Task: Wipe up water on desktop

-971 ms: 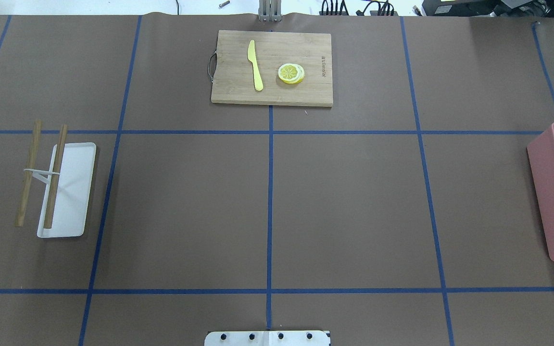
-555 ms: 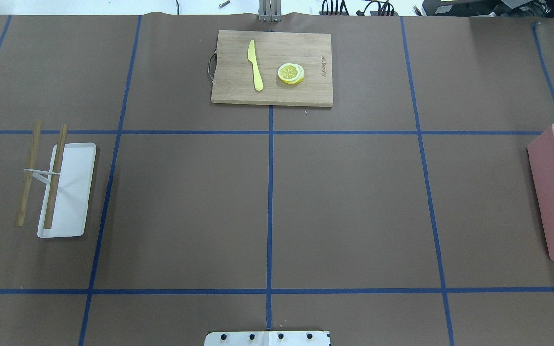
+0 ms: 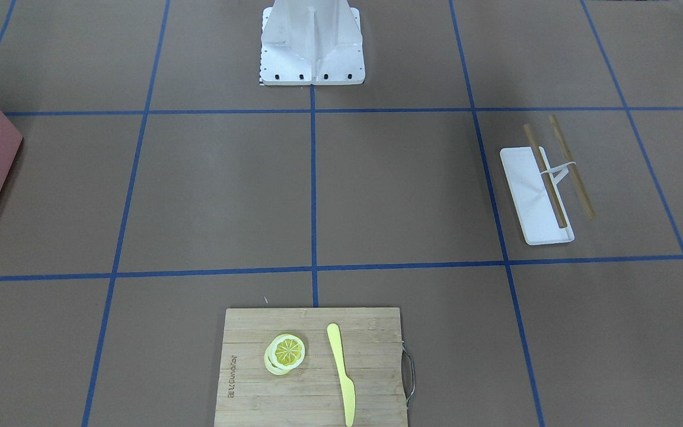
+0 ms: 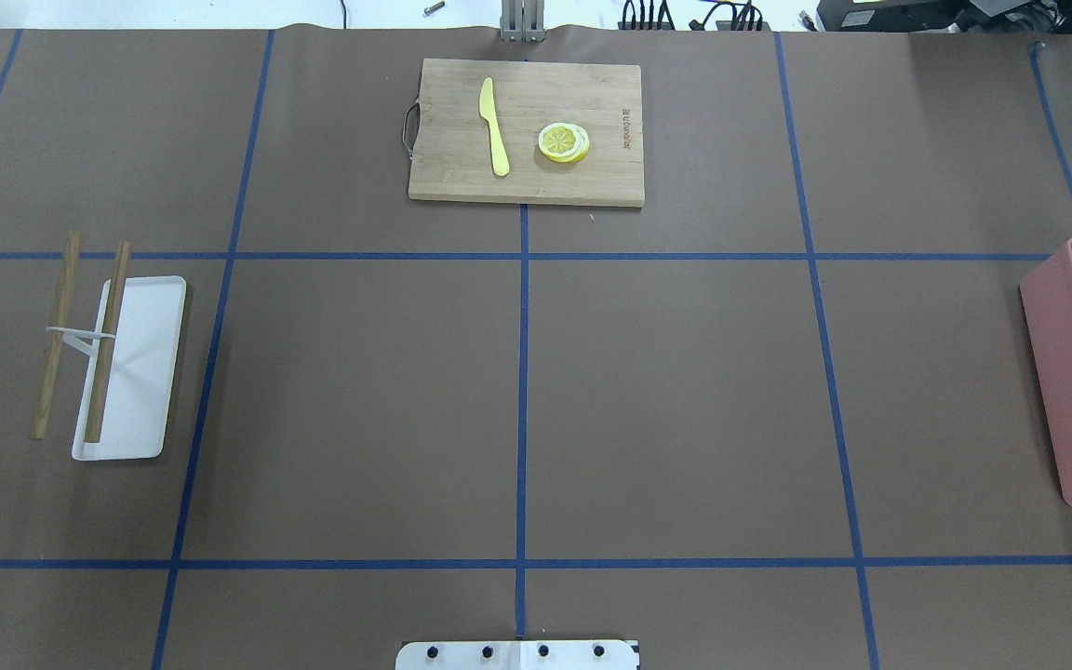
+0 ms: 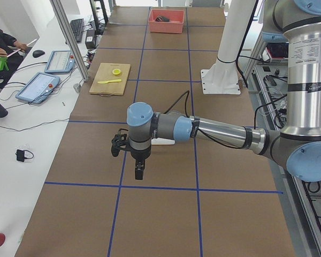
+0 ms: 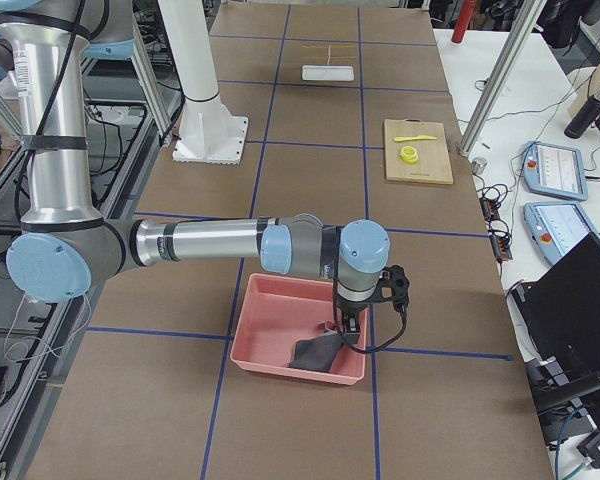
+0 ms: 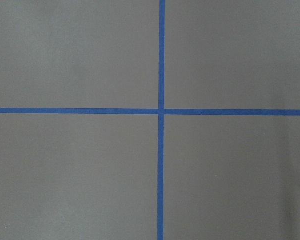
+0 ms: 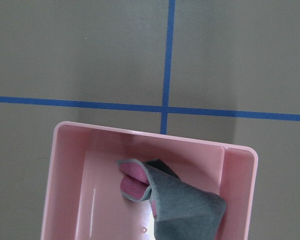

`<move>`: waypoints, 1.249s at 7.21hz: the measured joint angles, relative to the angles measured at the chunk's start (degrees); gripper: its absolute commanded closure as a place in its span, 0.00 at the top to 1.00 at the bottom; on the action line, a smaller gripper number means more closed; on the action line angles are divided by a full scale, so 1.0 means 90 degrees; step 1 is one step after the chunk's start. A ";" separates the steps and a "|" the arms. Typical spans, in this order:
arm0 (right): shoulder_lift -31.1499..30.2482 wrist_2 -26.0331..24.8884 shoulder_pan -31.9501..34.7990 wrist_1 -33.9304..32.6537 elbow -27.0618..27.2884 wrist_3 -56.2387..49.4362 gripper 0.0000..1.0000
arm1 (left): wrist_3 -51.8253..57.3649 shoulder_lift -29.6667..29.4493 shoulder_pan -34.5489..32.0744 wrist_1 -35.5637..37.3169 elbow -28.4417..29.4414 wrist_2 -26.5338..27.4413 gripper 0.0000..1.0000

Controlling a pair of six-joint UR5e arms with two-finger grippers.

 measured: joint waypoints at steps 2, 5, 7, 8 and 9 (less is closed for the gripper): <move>0.0041 0.0193 -0.0001 -0.0176 -0.0038 0.0036 1.00 | 0.0572 0.0085 -0.0322 -0.0053 0.0622 -0.0094 0.98; -0.0059 0.0094 0.0001 -0.0129 -0.0340 -0.0009 1.00 | 0.0680 0.0261 -0.0415 -0.0266 0.0902 -0.0469 0.98; -0.0081 -0.0122 -0.0005 -0.0110 -0.0496 -0.0035 1.00 | 0.0603 0.0245 -0.0409 -0.0312 0.0881 -0.0506 0.98; -0.0097 -0.0165 -0.0006 -0.0108 -0.0524 -0.0041 1.00 | 0.0401 0.0219 -0.0398 -0.0345 0.0841 -0.0511 0.98; -0.0103 -0.0182 -0.0007 -0.0108 -0.0534 -0.0043 1.00 | 0.0155 0.0214 -0.0388 -0.0424 0.0791 -0.0511 0.98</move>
